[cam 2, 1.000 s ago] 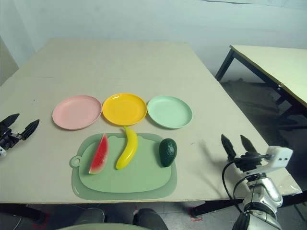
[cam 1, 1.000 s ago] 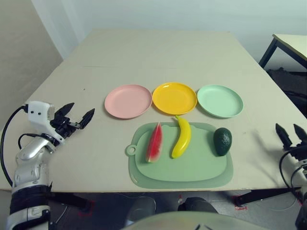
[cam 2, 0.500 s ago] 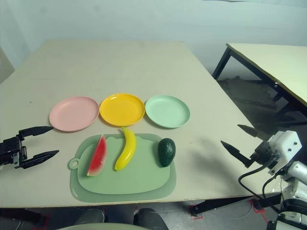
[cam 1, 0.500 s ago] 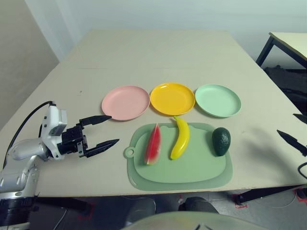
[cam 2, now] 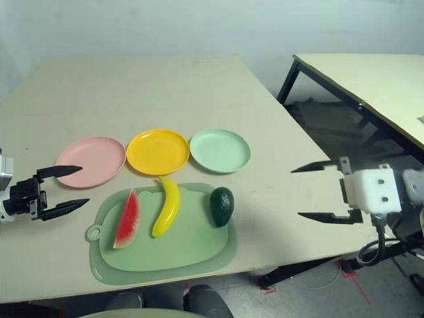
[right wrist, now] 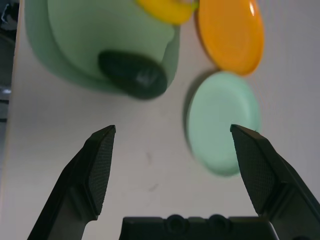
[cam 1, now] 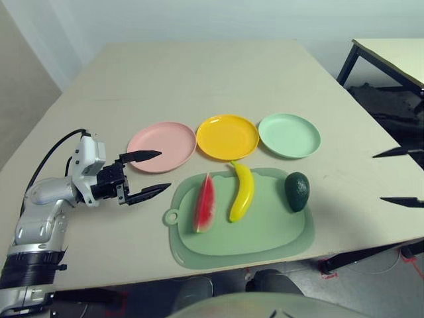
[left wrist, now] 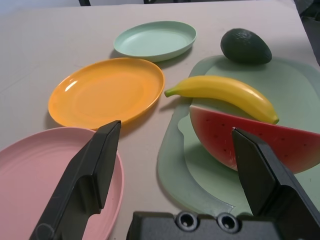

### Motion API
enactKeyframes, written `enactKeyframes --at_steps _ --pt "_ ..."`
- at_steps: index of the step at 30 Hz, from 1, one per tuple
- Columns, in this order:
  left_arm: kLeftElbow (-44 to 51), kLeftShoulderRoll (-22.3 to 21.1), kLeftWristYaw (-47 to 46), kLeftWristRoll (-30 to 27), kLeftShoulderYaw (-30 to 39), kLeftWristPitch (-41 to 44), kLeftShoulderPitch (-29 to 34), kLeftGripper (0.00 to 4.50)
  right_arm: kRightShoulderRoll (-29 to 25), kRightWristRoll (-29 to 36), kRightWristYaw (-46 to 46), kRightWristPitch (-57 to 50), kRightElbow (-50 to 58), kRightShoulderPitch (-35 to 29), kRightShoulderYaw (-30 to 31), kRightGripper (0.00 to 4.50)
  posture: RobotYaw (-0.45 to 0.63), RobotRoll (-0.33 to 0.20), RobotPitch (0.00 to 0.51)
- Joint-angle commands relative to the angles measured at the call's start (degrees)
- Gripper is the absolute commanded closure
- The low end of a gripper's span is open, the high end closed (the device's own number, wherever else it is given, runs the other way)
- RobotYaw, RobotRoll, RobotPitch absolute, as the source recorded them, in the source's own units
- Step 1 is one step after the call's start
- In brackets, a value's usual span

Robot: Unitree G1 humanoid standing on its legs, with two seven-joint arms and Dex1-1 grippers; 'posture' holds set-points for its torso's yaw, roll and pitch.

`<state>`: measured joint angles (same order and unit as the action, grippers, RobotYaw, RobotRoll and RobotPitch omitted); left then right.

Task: Place the fruits into color-matched plates.

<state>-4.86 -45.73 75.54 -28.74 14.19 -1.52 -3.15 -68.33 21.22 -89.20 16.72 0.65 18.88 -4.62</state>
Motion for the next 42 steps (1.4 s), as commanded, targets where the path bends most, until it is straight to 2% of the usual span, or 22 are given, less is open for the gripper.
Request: enactKeyframes --at_steps 1,5,10,21,24,27,42 --pt "-0.14 -0.62 0.13 1.29 -0.57 -0.46 0.48 0.0 0.99 -3.6 0.59 -8.92 3.12 4.72 6.46 0.04 0.01 0.0 0.0" --pt "0.46 -1.68 0.7 1.47 -0.31 -0.08 1.21 0.0 6.18 -10.92 0.78 -6.45 0.78 13.37 13.28 0.04 0.02 0.0 0.0" --pt "2.13 -3.08 0.91 1.15 0.72 0.2 2.9 0.0 9.8 -16.42 -1.95 -0.55 -1.34 17.15 19.46 0.04 0.06 0.0 0.0" --pt "8.39 -3.37 -1.7 0.07 4.13 1.52 10.4 0.0 6.08 -19.98 -3.3 11.64 -6.02 20.13 30.37 0.04 0.11 0.0 0.0" --pt "9.12 -3.39 -2.09 0.03 4.23 1.74 11.02 0.0 7.71 -23.24 -3.28 15.47 -9.34 21.74 30.93 0.04 0.11 0.0 0.0" --pt "10.09 -3.38 -2.56 -0.06 3.97 2.14 11.25 0.0 9.91 -23.36 -3.29 17.02 -11.37 22.82 31.62 0.04 0.11 0.0 0.0" --pt "12.43 -4.31 -1.91 -0.83 3.43 3.96 10.74 0.0 13.73 -30.45 -2.97 14.88 -13.3 22.56 32.7 0.04 0.13 0.0 0.0"
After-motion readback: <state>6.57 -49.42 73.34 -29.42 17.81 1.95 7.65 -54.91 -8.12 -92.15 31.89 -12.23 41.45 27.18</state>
